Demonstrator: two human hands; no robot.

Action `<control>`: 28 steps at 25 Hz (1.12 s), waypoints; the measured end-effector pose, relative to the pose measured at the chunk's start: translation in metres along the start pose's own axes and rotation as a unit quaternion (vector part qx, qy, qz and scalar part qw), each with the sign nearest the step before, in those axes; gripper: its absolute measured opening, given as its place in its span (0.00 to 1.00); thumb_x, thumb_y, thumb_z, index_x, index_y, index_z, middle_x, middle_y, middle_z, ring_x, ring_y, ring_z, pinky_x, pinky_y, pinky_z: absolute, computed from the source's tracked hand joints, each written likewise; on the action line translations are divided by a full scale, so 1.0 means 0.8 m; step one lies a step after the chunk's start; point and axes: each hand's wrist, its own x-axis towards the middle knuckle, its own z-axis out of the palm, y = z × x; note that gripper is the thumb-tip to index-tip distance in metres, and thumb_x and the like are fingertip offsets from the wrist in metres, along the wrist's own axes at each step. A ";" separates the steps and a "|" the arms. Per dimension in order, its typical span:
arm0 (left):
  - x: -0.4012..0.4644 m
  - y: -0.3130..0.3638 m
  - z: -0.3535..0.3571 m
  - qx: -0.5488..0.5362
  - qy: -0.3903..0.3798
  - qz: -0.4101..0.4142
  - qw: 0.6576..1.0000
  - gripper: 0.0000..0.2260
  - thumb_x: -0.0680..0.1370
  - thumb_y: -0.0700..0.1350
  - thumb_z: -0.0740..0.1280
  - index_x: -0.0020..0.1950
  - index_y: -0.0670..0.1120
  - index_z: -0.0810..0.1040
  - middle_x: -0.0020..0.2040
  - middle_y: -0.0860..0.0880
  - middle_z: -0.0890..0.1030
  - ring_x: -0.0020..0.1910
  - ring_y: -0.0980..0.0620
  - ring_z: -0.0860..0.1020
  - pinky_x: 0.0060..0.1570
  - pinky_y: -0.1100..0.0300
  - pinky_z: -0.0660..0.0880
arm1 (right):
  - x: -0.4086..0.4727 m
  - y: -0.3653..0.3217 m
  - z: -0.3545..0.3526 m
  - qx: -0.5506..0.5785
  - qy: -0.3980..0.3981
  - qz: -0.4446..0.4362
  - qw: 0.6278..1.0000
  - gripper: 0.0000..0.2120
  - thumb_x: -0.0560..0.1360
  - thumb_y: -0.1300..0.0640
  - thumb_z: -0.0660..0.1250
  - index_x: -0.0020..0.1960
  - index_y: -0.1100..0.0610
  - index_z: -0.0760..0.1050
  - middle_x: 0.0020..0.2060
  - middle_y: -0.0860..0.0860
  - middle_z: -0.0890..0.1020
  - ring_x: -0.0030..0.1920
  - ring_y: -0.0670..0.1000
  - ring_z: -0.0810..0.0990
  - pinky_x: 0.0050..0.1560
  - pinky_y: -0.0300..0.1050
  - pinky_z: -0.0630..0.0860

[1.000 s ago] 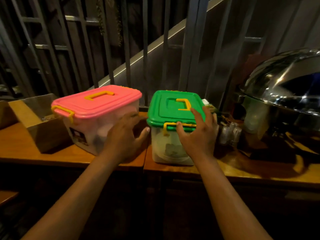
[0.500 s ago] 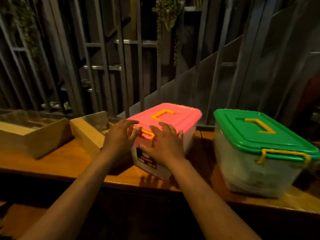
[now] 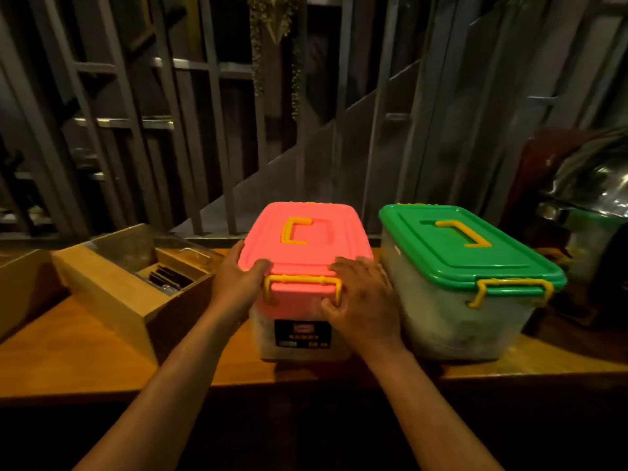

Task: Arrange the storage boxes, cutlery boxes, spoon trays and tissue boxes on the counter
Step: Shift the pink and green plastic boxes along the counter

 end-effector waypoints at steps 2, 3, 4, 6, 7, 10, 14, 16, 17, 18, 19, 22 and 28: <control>-0.019 0.002 0.028 0.002 0.002 0.002 1.000 0.33 0.70 0.54 0.69 0.74 0.52 0.66 0.68 0.47 0.74 0.64 0.44 0.74 0.62 0.42 0.73 | -0.006 0.026 -0.013 -0.003 0.013 0.015 1.000 0.24 0.64 0.49 0.66 0.58 0.53 0.78 0.59 0.50 0.81 0.63 0.58 0.75 0.66 0.56 0.70; -0.027 0.007 0.039 0.006 0.006 0.000 1.000 0.33 0.72 0.53 0.69 0.75 0.53 0.64 0.70 0.47 0.73 0.65 0.44 0.72 0.63 0.42 0.71 | -0.008 0.035 -0.018 -0.006 0.016 0.016 1.000 0.24 0.64 0.49 0.66 0.58 0.53 0.78 0.59 0.50 0.81 0.64 0.58 0.75 0.67 0.58 0.70; -0.031 0.010 0.046 0.012 0.009 -0.007 1.000 0.31 0.74 0.52 0.69 0.76 0.53 0.63 0.71 0.47 0.71 0.67 0.43 0.71 0.64 0.43 0.71 | -0.010 0.042 -0.020 -0.011 0.018 0.014 1.000 0.23 0.64 0.49 0.66 0.58 0.53 0.78 0.59 0.50 0.82 0.64 0.58 0.75 0.67 0.59 0.69; -0.036 0.019 0.059 0.026 0.010 -0.010 1.000 0.30 0.76 0.50 0.68 0.76 0.52 0.62 0.72 0.47 0.70 0.68 0.43 0.69 0.64 0.46 0.70 | -0.012 0.054 -0.024 -0.019 0.019 0.015 1.000 0.24 0.63 0.49 0.67 0.59 0.53 0.78 0.59 0.50 0.81 0.65 0.59 0.75 0.69 0.61 0.67; -0.040 0.024 0.065 0.029 0.008 -0.008 1.000 0.30 0.76 0.50 0.67 0.76 0.52 0.61 0.72 0.47 0.69 0.69 0.44 0.69 0.64 0.46 0.69 | -0.012 0.060 -0.026 -0.020 0.019 0.019 0.999 0.24 0.64 0.49 0.67 0.59 0.53 0.77 0.59 0.50 0.81 0.65 0.59 0.74 0.69 0.61 0.65; -0.050 0.032 0.080 0.031 0.016 -0.007 0.999 0.29 0.76 0.49 0.67 0.76 0.51 0.62 0.72 0.46 0.70 0.68 0.44 0.69 0.64 0.46 0.70 | -0.011 0.074 -0.033 -0.016 0.021 0.023 0.999 0.24 0.63 0.48 0.66 0.59 0.53 0.78 0.59 0.50 0.82 0.65 0.59 0.74 0.70 0.62 0.62; -0.055 0.037 0.084 0.045 0.024 -0.012 0.999 0.29 0.77 0.49 0.66 0.77 0.50 0.61 0.73 0.46 0.69 0.69 0.44 0.68 0.60 0.50 0.69 | -0.013 0.079 -0.035 -0.012 0.008 0.017 1.000 0.25 0.65 0.46 0.63 0.60 0.52 0.76 0.60 0.50 0.80 0.67 0.59 0.72 0.71 0.64 0.63; -0.059 0.039 0.082 0.061 0.022 0.004 0.998 0.28 0.78 0.49 0.65 0.76 0.50 0.62 0.72 0.46 0.69 0.68 0.44 0.69 0.56 0.54 0.67 | -0.016 0.079 -0.034 -0.008 -0.004 0.018 1.000 0.25 0.66 0.45 0.62 0.61 0.52 0.75 0.61 0.50 0.80 0.68 0.59 0.71 0.71 0.63 0.62; -0.061 0.040 0.081 0.067 0.020 0.009 0.997 0.28 0.78 0.49 0.65 0.76 0.50 0.61 0.72 0.46 0.70 0.68 0.44 0.69 0.56 0.53 0.67 | -0.016 0.080 -0.034 -0.007 -0.007 0.016 1.000 0.25 0.66 0.45 0.62 0.61 0.52 0.75 0.62 0.50 0.79 0.68 0.59 0.71 0.71 0.63 0.62; -0.062 0.040 0.079 0.070 0.012 0.009 0.997 0.28 0.78 0.51 0.65 0.77 0.50 0.61 0.73 0.46 0.69 0.68 0.44 0.69 0.58 0.52 0.68 | -0.017 0.081 -0.034 -0.004 -0.008 0.012 1.000 0.25 0.66 0.46 0.63 0.62 0.52 0.75 0.62 0.51 0.79 0.68 0.60 0.71 0.71 0.63 0.62; -0.064 0.040 0.075 0.075 0.000 0.012 0.997 0.28 0.79 0.53 0.64 0.77 0.51 0.60 0.73 0.46 0.68 0.69 0.44 0.69 0.61 0.50 0.68 | -0.017 0.083 -0.034 0.001 -0.007 0.007 1.000 0.26 0.66 0.46 0.63 0.62 0.53 0.75 0.62 0.51 0.79 0.68 0.60 0.71 0.70 0.63 0.62; -0.083 0.037 0.047 0.106 -0.051 0.043 0.992 0.29 0.75 0.65 0.62 0.74 0.56 0.65 0.70 0.49 0.73 0.66 0.46 0.73 0.62 0.43 0.73 | -0.019 0.079 -0.040 0.022 0.000 0.020 1.000 0.29 0.64 0.44 0.63 0.63 0.52 0.75 0.63 0.51 0.79 0.69 0.60 0.70 0.71 0.64 0.60; -0.104 -0.003 -0.090 0.263 0.075 0.170 0.947 0.11 0.78 0.49 0.67 0.60 0.53 0.81 0.56 0.51 0.82 0.53 0.52 0.78 0.47 0.56 0.74 | -0.024 -0.067 -0.028 0.171 0.045 -0.066 0.982 0.14 0.70 0.52 0.67 0.55 0.52 0.79 0.53 0.50 0.81 0.55 0.53 0.78 0.55 0.52 0.74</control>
